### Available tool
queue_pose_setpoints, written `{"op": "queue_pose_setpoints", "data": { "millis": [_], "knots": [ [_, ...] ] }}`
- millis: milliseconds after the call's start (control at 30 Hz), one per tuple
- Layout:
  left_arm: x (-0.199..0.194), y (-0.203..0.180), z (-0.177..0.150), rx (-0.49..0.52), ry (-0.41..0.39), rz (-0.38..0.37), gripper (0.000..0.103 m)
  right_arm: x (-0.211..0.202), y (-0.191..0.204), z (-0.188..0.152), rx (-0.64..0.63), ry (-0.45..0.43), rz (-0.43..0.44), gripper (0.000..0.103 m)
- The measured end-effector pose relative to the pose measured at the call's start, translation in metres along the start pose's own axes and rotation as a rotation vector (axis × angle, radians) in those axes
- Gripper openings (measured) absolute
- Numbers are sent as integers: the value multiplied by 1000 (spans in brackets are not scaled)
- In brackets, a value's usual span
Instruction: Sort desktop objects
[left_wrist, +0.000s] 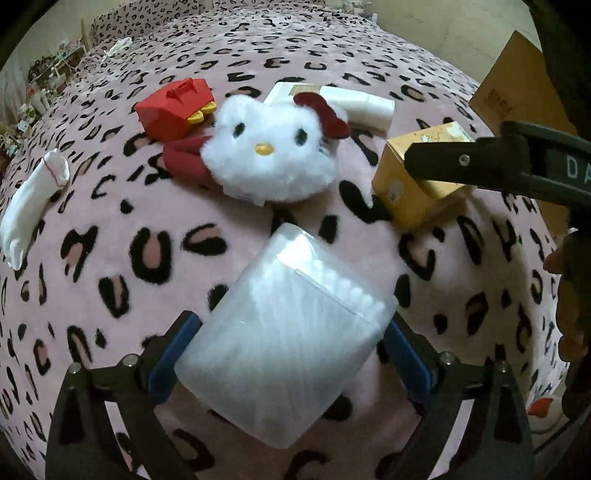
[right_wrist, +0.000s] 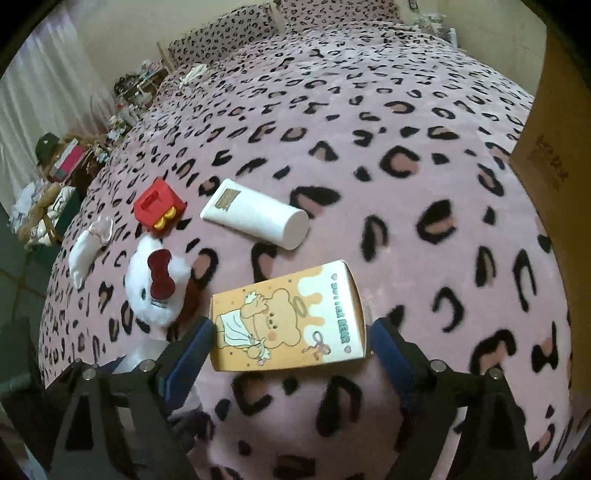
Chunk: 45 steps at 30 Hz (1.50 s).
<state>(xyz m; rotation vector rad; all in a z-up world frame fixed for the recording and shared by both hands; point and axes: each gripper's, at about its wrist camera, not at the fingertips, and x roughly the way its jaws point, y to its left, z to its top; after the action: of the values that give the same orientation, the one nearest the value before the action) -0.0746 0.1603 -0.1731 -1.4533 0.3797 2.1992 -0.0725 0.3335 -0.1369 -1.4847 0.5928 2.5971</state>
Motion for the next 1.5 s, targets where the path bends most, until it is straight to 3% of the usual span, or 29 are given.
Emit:
{"op": "queue_pose_setpoints", "data": {
  "millis": [167,333,400,433,633,700,733,967,1233,1500],
  "knots": [
    [2,3,6,-43,-29,-15,98,17,-11,-3,80,43,108,96],
    [1,10,7,-95,-72,-46,96,19,-2,-9,36,-2,121,96],
    [-1,14,4,-125,-93,-59,96,17,-5,-11,65,-25,138,94],
    [-2,16,2,-137,-101,-65,96,15,-7,-12,83,-43,152,85],
    [-8,26,2,-183,-127,-74,85,6,-11,-17,147,-69,205,84],
    [-12,29,0,-186,-129,-65,83,4,-8,-19,143,-79,227,60],
    [-15,31,-2,-186,-130,-63,81,5,-7,-20,146,-58,255,54],
    [-34,46,-24,-230,-137,-48,74,4,3,-29,124,-50,245,47],
    [-54,65,-52,-327,-150,-48,71,-18,18,-37,84,-78,225,47],
    [-92,63,-64,-339,-169,-8,69,-52,40,-51,18,-92,198,47]
  ]
}}
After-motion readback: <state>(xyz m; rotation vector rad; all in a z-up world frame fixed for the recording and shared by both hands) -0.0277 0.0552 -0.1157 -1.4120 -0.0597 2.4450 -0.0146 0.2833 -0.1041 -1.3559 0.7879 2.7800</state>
